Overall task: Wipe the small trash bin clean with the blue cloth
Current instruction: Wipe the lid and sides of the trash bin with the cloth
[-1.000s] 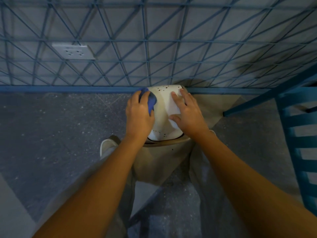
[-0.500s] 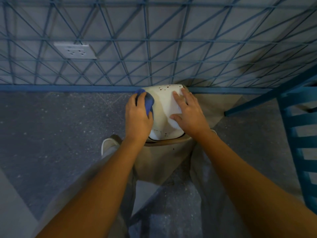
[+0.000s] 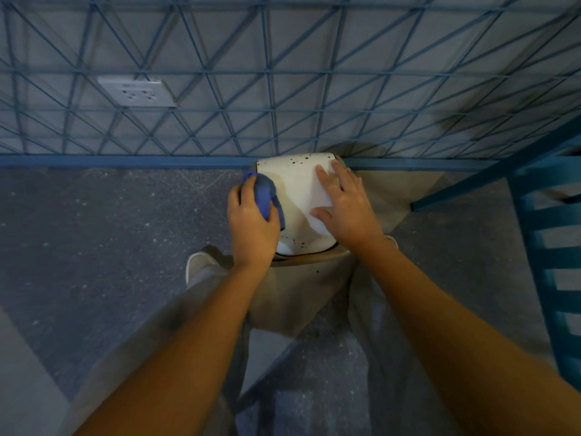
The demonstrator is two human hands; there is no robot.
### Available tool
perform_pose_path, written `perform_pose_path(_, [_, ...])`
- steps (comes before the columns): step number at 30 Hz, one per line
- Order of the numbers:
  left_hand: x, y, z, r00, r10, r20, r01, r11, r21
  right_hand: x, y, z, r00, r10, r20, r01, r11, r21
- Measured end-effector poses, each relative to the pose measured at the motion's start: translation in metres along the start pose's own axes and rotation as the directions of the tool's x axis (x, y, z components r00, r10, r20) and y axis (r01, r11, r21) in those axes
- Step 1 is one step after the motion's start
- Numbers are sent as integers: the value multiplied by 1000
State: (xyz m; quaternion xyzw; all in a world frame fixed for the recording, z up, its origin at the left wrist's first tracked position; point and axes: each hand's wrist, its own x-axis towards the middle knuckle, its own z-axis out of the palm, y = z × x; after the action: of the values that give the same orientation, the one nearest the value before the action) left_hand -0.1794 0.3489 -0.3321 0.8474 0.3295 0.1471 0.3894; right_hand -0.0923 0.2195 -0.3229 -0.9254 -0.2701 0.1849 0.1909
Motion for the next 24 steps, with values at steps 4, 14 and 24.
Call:
perform_pose_path(4, [-11, -4, -1, 993, 108, 55, -113, 989, 92, 1, -1, 0, 1000, 10, 10, -10, 1000, -2])
perform_pose_path(14, [-4, -3, -2, 1000, -23, -2, 22, 997, -75, 1, -2, -2, 1000, 23, 17, -23, 1000, 3])
perform_pose_path(24, [4, -9, -8, 984, -177, -19, 174, 977, -125, 0, -4, -4, 999, 32, 31, -34, 999, 35])
